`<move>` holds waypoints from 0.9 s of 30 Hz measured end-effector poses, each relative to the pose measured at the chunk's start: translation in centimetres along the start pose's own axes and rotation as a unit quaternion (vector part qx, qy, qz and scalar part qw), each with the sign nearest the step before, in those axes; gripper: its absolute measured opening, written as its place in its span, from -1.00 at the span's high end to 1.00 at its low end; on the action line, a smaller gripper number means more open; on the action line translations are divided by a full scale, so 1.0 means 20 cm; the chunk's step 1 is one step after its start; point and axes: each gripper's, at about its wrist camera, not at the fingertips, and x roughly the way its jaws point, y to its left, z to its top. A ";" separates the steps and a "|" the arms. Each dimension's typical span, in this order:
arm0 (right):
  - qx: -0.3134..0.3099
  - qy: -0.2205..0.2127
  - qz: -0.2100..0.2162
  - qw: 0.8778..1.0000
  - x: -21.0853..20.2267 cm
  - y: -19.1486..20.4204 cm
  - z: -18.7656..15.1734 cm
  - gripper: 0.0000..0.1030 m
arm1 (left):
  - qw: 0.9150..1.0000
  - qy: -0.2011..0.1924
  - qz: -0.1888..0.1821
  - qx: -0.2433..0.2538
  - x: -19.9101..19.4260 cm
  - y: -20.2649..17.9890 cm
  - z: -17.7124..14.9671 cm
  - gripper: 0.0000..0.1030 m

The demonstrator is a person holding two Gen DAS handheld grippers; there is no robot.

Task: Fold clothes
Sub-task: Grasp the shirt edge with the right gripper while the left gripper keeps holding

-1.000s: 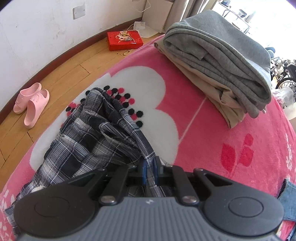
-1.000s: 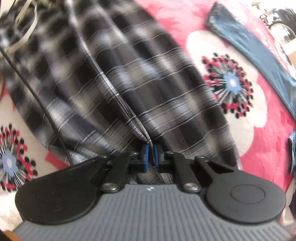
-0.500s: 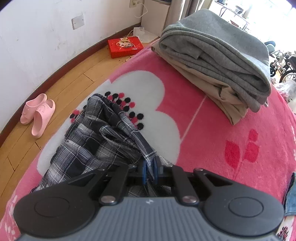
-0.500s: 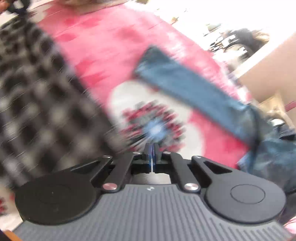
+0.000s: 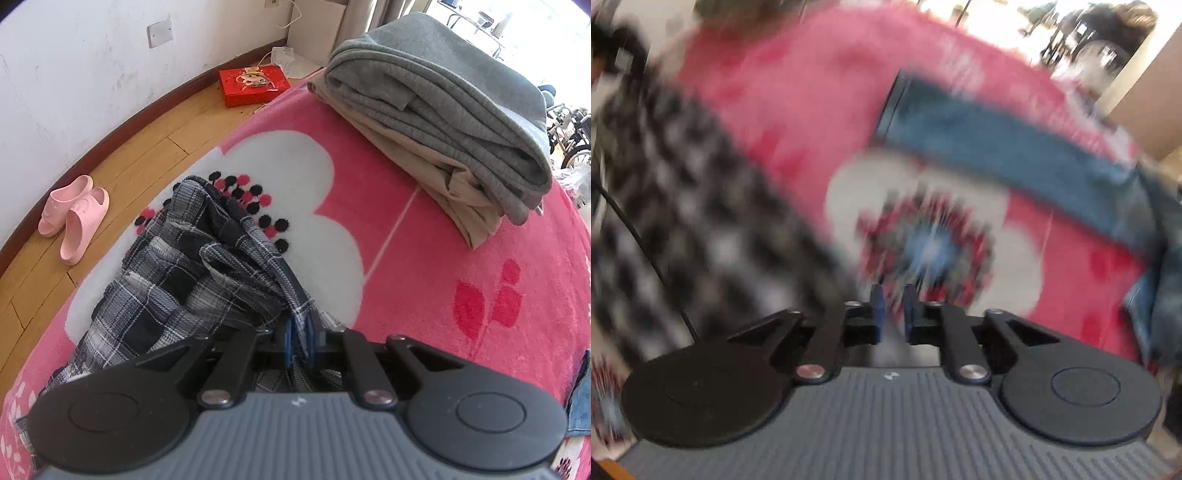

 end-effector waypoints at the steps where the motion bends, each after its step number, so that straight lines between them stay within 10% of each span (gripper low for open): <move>1: -0.006 0.009 -0.008 1.000 0.03 0.02 -0.04 0.58 | 1.000 0.000 0.001 0.001 0.00 0.00 0.00 0.82; 15: -0.010 0.093 -0.164 0.982 0.12 -0.08 -0.48 0.93 | 1.000 -0.007 0.025 0.010 0.02 -0.05 -0.01 0.81; 27: -0.007 -0.054 -0.264 0.963 -0.08 -0.51 -0.04 0.98 | 0.999 -0.034 0.008 -0.024 -0.09 -0.04 0.01 0.82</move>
